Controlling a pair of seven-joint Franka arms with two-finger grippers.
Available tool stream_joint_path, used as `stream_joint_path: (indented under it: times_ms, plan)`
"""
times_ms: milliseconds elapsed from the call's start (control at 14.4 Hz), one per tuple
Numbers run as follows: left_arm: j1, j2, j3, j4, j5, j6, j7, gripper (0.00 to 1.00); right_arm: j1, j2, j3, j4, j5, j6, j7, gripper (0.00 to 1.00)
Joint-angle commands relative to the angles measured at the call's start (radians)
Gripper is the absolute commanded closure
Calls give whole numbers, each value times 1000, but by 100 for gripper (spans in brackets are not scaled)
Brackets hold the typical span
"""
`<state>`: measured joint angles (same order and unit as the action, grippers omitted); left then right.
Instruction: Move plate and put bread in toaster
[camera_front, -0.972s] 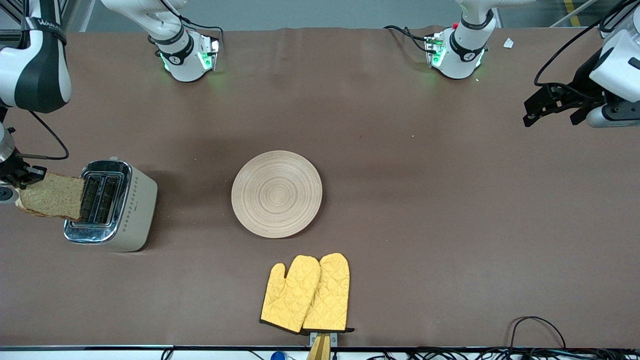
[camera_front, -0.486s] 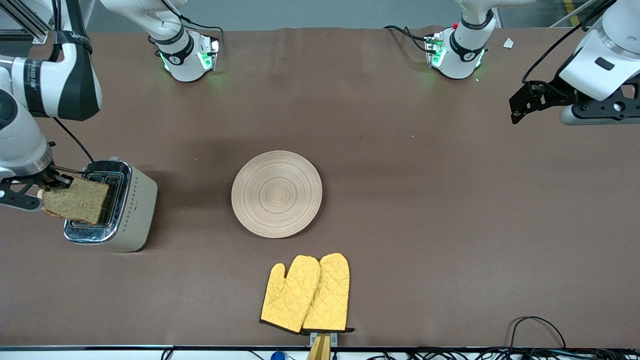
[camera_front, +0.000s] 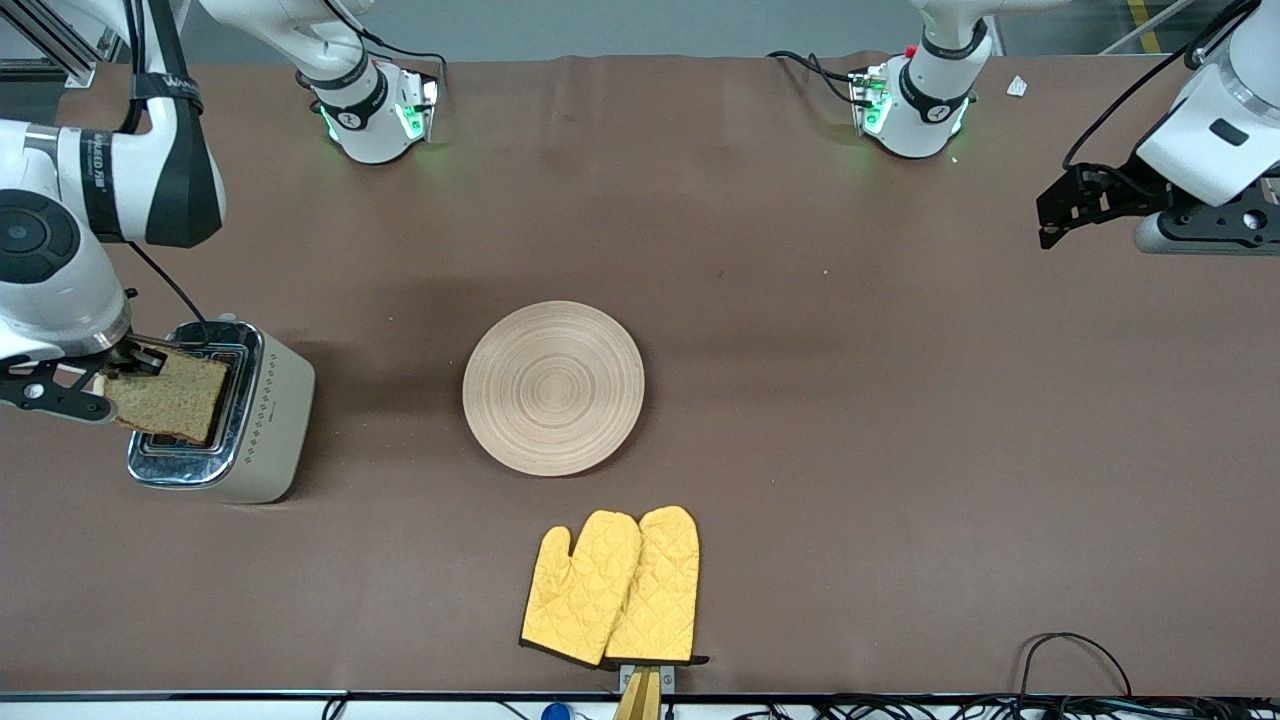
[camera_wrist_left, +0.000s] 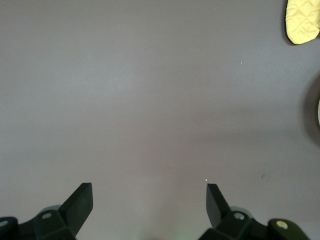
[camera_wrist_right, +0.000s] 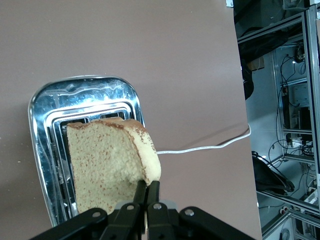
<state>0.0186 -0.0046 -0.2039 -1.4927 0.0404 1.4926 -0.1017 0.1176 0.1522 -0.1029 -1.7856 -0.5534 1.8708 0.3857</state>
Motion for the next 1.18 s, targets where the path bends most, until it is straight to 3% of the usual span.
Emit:
stream_joint_path:
  times_ms: [0, 556, 833, 972, 1042, 1111]
  plan:
    - [3, -5, -2, 8, 13, -5, 13, 0, 7, -17, 0, -46, -34, -1, 27, 100]
    - [3, -3, 24, 18, 6, -5, 13, 0, 7, 16, 0, -54, -46, 51, 30, 100]
    - [4, 5, 26, 20, 10, -5, 13, 0, -7, 27, 0, -110, -46, 131, 51, 100]
    - [4, 23, 37, 46, 10, -5, 2, 0, -10, 47, 2, -109, -45, 133, 51, 94]
    - [3, 31, 38, 60, 12, -5, -1, 0, -9, 64, 2, -101, -43, 130, 51, 66]
    - [3, 32, 38, 60, 10, -5, -4, 0, -13, 69, 2, -89, -33, 128, 53, 29]
